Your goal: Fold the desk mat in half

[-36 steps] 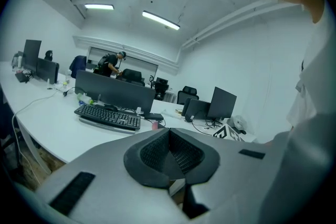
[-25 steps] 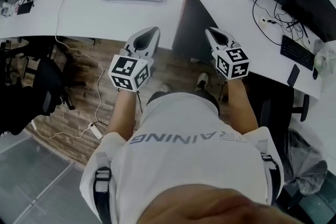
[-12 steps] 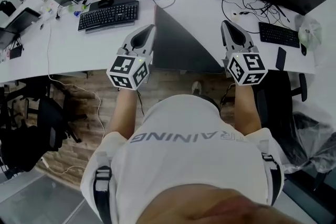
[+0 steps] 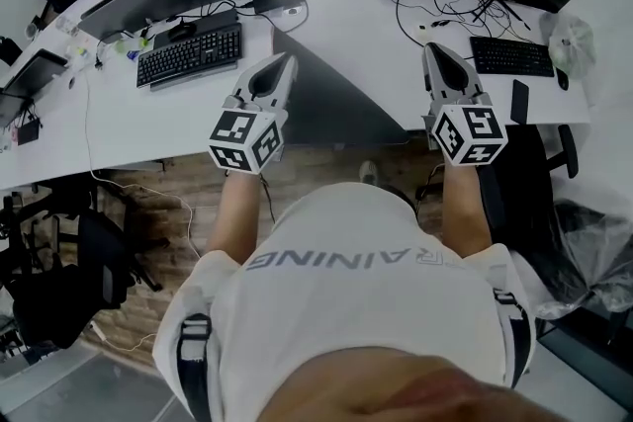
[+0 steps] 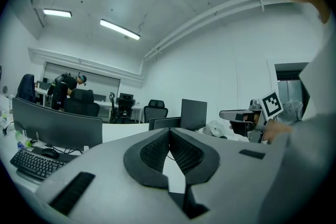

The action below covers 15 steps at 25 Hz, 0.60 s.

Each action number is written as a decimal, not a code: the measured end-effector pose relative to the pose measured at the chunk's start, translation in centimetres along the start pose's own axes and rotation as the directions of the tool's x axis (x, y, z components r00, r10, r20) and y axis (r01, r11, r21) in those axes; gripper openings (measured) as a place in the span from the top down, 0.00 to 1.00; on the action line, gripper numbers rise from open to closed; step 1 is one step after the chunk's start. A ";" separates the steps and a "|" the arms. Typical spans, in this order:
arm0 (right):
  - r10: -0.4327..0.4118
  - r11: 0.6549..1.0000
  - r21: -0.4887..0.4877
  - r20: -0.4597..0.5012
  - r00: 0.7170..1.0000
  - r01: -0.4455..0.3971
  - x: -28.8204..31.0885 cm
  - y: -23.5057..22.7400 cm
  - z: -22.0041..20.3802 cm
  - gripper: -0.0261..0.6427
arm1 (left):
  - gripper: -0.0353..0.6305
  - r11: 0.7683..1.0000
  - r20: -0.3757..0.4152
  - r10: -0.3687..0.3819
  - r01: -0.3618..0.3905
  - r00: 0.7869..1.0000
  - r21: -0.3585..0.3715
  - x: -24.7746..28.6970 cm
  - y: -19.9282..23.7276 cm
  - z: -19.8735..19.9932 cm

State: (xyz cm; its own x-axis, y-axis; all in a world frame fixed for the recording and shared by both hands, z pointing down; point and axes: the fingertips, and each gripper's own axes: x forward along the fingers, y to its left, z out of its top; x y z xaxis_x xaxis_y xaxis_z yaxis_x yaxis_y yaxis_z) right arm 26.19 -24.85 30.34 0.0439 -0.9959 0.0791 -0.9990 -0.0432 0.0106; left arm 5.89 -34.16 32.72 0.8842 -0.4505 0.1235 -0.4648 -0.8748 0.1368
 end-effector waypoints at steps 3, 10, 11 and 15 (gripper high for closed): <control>0.004 1.000 -0.002 -0.002 1.000 -0.004 0.1 -0.2 -0.2 0.93 | 0.91 1.000 -0.002 0.000 0.000 1.000 -0.003 0.3 -0.1 -0.2; 0.021 1.000 -0.005 -0.016 1.000 -0.021 0.5 -0.2 -0.4 0.93 | 0.91 1.000 -0.008 -0.001 0.001 1.000 -0.017 0.6 -0.1 -0.5; 0.024 1.000 -0.006 -0.018 1.000 -0.024 0.6 -0.1 -0.4 0.93 | 0.91 1.000 -0.009 -0.001 0.000 1.000 -0.019 0.6 -0.1 -0.5; 0.037 0.999 -0.011 -0.021 0.999 -0.037 0.8 0.0 -0.6 0.93 | 0.91 1.000 -0.008 0.003 -0.004 1.000 -0.022 0.6 0.0 -0.7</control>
State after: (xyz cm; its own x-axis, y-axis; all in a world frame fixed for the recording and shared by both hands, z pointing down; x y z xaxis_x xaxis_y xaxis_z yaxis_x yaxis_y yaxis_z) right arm 26.18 -25.64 30.99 0.0074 -0.9950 0.0999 -0.9998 -0.0055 0.0188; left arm 6.37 -34.33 33.48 0.8822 -0.4521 0.1319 -0.4690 -0.8689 0.1584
